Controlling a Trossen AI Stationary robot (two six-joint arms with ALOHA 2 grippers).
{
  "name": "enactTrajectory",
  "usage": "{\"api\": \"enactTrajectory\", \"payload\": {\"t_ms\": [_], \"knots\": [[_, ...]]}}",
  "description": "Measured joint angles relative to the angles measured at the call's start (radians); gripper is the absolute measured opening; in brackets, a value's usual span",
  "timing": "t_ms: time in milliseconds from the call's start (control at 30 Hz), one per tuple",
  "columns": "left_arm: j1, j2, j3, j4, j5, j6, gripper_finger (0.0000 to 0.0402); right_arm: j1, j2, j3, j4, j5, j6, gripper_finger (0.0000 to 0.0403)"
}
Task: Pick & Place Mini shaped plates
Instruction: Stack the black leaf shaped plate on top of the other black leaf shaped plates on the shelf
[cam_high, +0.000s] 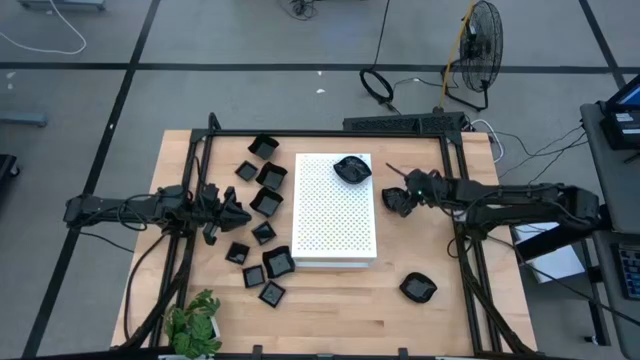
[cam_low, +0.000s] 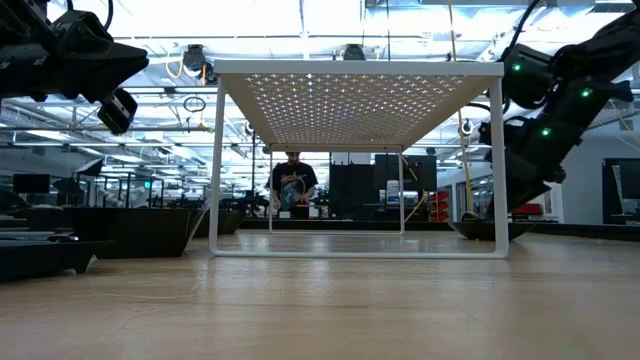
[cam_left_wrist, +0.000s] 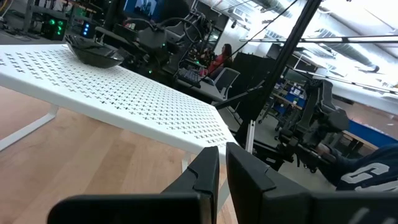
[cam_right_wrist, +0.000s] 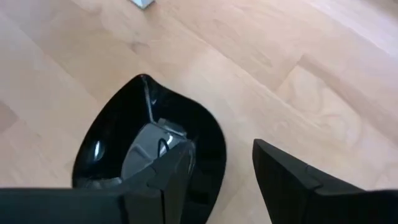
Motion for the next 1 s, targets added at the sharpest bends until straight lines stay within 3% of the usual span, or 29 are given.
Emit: {"api": "enactTrajectory", "payload": {"t_ms": [567,667,867,1000], "knots": [[0.000,0.000,0.000,0.000,0.000,0.000,0.0031,-0.020,0.000,0.000,0.147,0.002,-0.144,0.0167],[0.000,0.000,0.000,0.000,0.000,0.000,0.0031,-0.020,-0.007,0.000,0.113,-0.014,-0.144,0.0166],[0.000,0.000,0.000,0.000,0.000,0.000,0.0031,-0.033,-0.038,0.000,0.019,-0.146,-0.091,0.0166],[0.000,0.000,0.000,0.000,0.000,0.000,0.0031,-0.062,-0.037,0.000,-0.047,-0.158,-0.085,0.0166]]}}
